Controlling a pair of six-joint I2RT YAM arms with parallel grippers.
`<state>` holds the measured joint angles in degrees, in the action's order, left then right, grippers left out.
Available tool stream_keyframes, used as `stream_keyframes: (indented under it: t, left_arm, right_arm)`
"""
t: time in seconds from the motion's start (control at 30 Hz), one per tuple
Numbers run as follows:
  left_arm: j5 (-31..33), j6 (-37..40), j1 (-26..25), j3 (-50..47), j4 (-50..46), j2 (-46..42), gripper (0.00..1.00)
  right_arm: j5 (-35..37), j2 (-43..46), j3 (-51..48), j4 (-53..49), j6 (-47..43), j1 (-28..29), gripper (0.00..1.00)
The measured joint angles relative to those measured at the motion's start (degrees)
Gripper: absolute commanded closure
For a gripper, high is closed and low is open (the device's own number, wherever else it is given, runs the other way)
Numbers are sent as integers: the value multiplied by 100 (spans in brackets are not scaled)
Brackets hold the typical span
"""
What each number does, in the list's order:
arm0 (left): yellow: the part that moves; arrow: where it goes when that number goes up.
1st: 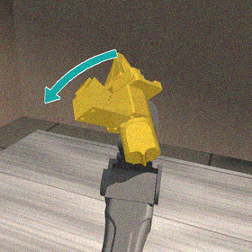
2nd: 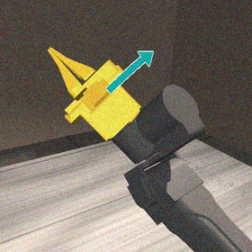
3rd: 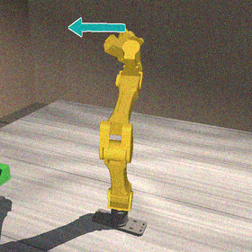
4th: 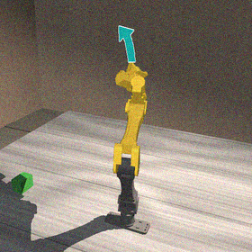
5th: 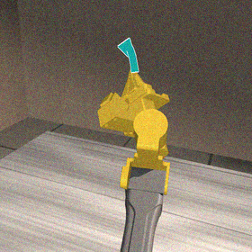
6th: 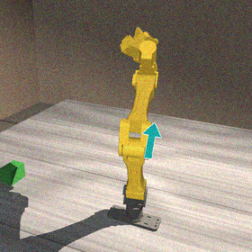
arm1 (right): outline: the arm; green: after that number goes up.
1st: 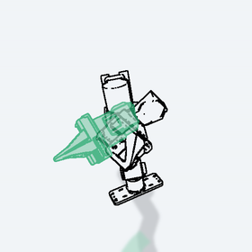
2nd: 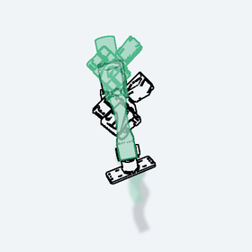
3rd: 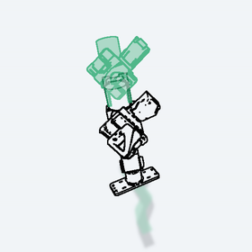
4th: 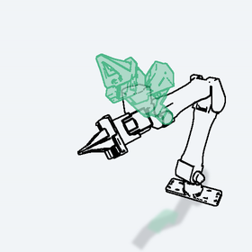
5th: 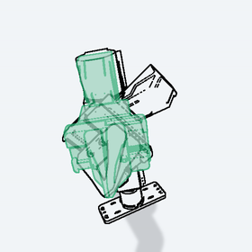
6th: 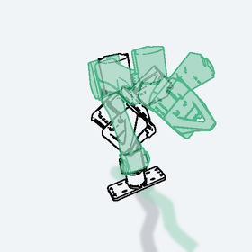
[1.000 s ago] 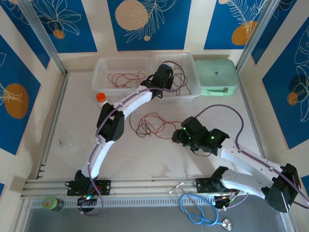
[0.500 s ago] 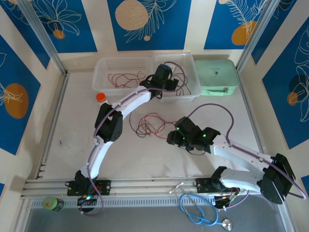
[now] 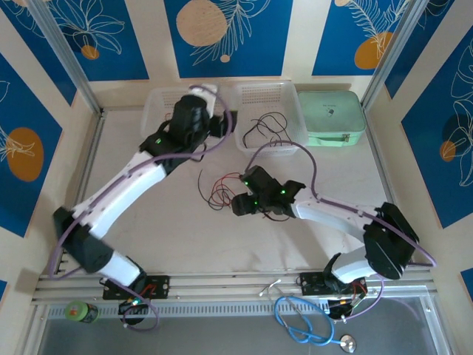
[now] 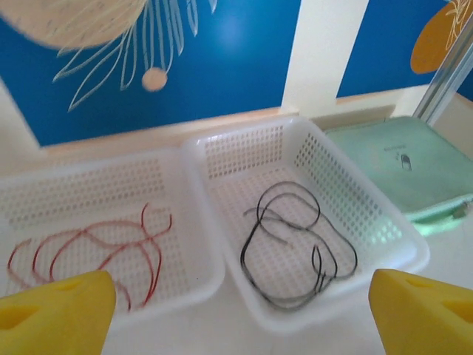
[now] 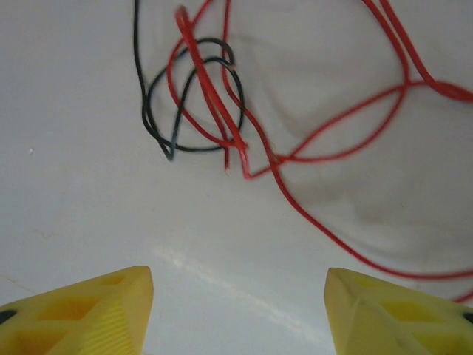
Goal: Untangle the cables
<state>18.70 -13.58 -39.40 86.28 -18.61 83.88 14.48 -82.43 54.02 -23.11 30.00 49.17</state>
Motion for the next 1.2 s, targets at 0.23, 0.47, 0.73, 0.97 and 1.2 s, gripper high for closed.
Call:
stream_keyframes:
  t: [0.23, 0.47, 0.73, 0.97, 1.2]
  left_arm:
    - [15, -752, 0, -1867, -824, -1663, 12]
    - [-24, -1307, 0, -2632, -1174, -2802, 12]
    - [-197, -1510, 0, -3104, -1357, -3062, 12]
    - [-741, -1364, 0, -3362, -1296, -3307, 15]
    - [-1556, -1071, -39, -3517, -802, -3580, 16]
  right_arm:
    - [-7, -894, 586, 138, -352, -59, 50]
    - [179, -1425, 968, 109, -420, -179, 71]
    - [352, -1746, 1272, -11, -433, -205, 100]
    - [411, -951, 1744, -671, -664, -205, 100]
    - [9, 372, 3375, -1390, -1058, -361, 100]
